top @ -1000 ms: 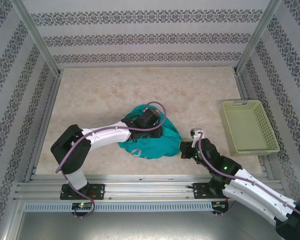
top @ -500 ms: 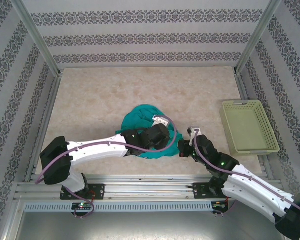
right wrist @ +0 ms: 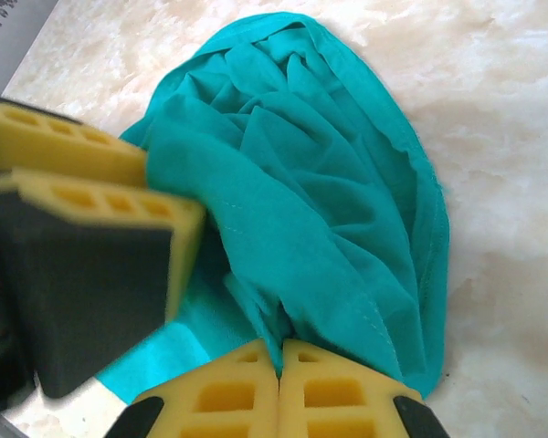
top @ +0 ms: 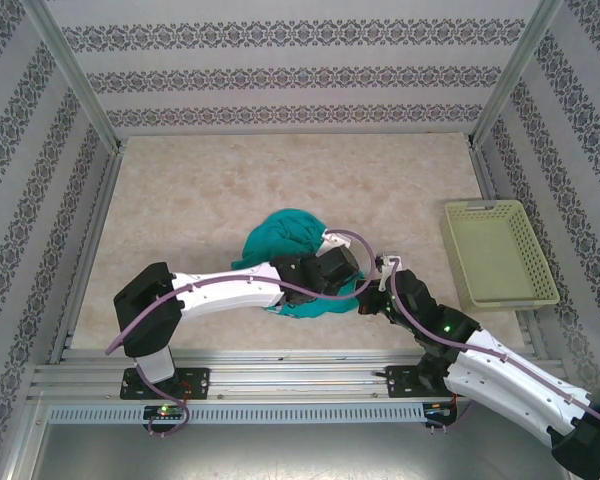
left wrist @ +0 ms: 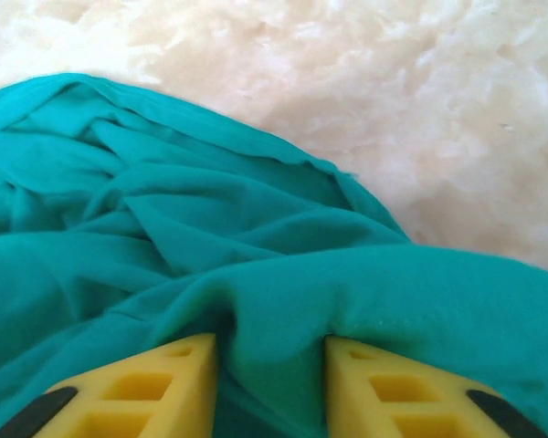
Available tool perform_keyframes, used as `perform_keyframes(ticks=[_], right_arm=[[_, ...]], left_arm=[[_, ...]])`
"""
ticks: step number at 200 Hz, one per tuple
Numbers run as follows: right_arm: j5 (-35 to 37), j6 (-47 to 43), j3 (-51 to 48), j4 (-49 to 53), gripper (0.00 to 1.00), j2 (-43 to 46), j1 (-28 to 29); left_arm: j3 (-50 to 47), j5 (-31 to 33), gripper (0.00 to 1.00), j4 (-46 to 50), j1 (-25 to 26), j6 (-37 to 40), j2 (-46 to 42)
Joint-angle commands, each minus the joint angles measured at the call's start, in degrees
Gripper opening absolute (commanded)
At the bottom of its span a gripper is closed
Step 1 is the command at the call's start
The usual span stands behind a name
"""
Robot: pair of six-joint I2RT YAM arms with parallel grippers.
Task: Fold the inside-out t-shirt
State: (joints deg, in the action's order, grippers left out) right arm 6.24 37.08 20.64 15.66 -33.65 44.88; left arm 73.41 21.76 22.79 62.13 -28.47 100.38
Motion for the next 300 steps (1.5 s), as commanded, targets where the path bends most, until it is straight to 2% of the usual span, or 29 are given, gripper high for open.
perform_keyframes(ticks=[1, 49, 73, 105, 143, 168, 229, 242, 254, 284, 300], right_arm=[[2.8, -0.7, 1.0, 2.0, 0.00, 0.5, 0.6], [4.4, -1.2, 0.8, 2.5, 0.00, -0.2, 0.6], [5.4, -2.0, 0.1, 2.4, 0.00, -1.3, 0.6], [4.6, -4.2, -1.4, 0.4, 0.00, -0.6, 0.6], [-0.1, -7.0, -3.8, -4.2, 0.03, 1.1, 0.7], [-1.4, -8.6, -4.0, -5.8, 0.04, 3.1, 1.6], [7.6, -5.6, -5.7, -1.0, 0.03, 11.5, 1.6], [7.4, -5.1, -6.2, -1.5, 0.10, 12.2, 1.5], [6.9, -4.7, -5.8, -1.4, 0.26, 12.0, 1.5], [7.4, -4.2, -2.6, 0.8, 0.55, 10.0, 1.2], [7.7, -3.8, -1.3, 1.8, 0.62, 8.6, 0.1]], left_arm=[[2.1, 3.4, 0.25, 3.3, -1.4, -1.1, 0.4], [1.1, 2.9, 0.00, 4.2, -2.8, -0.5, -2.2], [0.4, 1.0, 0.00, 4.4, -3.8, -0.3, -6.4], [0.4, -7.3, 0.00, 6.3, -9.5, 0.5, -11.9], [4.5, -10.4, 0.00, 12.3, -14.4, 2.1, -10.6], [5.9, -10.4, 0.00, 13.7, -15.0, 2.0, -7.5], [7.6, -11.3, 0.00, 13.1, -17.3, -1.7, -4.9], [10.6, -10.4, 0.00, 14.7, -17.2, -1.7, -3.7], [13.3, -9.2, 0.00, 15.3, -15.6, -0.8, -2.5], [13.2, -10.5, 0.00, 9.5, -11.1, 1.3, -3.8], [9.6, -10.4, 0.00, 6.4, -10.2, 1.0, -7.4]])
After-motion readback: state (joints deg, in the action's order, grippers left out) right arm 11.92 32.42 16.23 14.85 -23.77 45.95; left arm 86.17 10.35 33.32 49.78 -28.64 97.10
